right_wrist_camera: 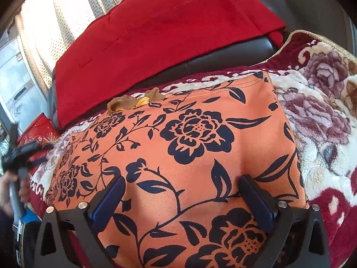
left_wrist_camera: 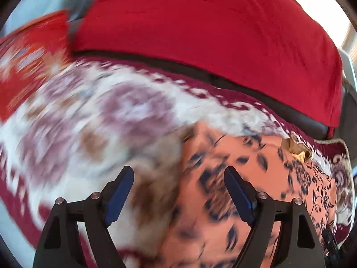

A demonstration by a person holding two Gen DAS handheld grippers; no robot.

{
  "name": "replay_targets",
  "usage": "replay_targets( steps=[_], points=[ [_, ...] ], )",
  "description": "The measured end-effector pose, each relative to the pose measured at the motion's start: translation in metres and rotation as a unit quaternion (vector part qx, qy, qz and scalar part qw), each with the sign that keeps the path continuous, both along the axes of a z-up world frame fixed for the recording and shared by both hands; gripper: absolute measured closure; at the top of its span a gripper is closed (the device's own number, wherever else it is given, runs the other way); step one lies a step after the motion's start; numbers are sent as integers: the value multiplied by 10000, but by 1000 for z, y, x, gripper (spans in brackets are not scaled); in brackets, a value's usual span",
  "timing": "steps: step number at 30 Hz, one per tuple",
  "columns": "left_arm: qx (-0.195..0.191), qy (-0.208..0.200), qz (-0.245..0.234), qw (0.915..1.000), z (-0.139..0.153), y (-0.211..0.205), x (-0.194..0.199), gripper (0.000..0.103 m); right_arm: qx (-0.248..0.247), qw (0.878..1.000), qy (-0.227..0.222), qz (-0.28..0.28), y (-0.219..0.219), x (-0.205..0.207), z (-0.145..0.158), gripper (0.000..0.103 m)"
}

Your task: Fold small clothes

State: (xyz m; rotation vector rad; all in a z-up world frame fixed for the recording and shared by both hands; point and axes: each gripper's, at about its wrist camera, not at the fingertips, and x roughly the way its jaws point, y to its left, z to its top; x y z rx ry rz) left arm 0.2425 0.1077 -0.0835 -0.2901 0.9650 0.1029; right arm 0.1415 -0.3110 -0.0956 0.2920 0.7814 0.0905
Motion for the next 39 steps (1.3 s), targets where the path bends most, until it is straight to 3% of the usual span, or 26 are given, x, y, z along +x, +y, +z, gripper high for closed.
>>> replay_targets(
  steps=[3, 4, 5, 6, 7, 9, 10, 11, 13, 15, 19, 20, 22, 30, 39],
  points=[
    [-207, 174, -339, 9991, -8, -12, 42, 20, -10, 10000, -2, 14, 0, 0, 0, 0],
    [-64, 365, -373, 9986, -17, -13, 54, 27, -22, 10000, -3, 18, 1, 0, 0, 0],
    [64, 629, -253, 9977, -30, -10, 62, 83, -28, 10000, -4, 25, 1, 0, 0, 0],
    [-57, 991, -89, 9950, -48, 0, 71, 92, -12, 10000, -6, 32, 0, 0, 0, 0],
    [-605, 1003, 148, 9930, -59, 17, 74, 92, 18, 10000, -16, 40, 0, -1, 0, 0],
    [-924, 918, 336, 9909, -57, 30, 71, 92, 126, 9999, -45, 60, -4, -2, 0, 0],
    [-793, 842, 365, 9926, -52, 29, 68, 92, 164, 9998, -57, 61, -5, -2, 0, 0],
    [-430, 720, 365, 9958, -45, 25, 64, 93, 187, 9998, -64, 50, -6, -2, 0, 0],
    [562, 559, 354, 9962, -29, 13, 50, 93, 149, 9999, -60, 27, -5, -1, 0, 0],
    [744, 410, 341, 9958, -19, 9, 35, 90, 102, 9999, -65, 21, -3, -2, 1, 0],
    [981, -81, 304, 9947, 8, -12, -14, 36, -8, 10000, -70, 4, -1, -1, 0, 0],
    [1093, -233, 291, 9933, 13, -19, -21, 31, -56, 10000, -66, -5, 1, -1, 0, 0],
    [1266, -440, 196, 9908, 23, -29, -41, 28, -184, 9998, -57, -20, 4, -2, 0, 0],
    [1512, -495, 113, 9872, 46, -43, -98, 28, -280, 9996, -83, -50, 6, -5, 0, 0],
    [1612, -411, 229, 9858, 53, -53, -123, 28, -146, 9997, -187, 51, 2, -12, 1, 1]
  ],
)
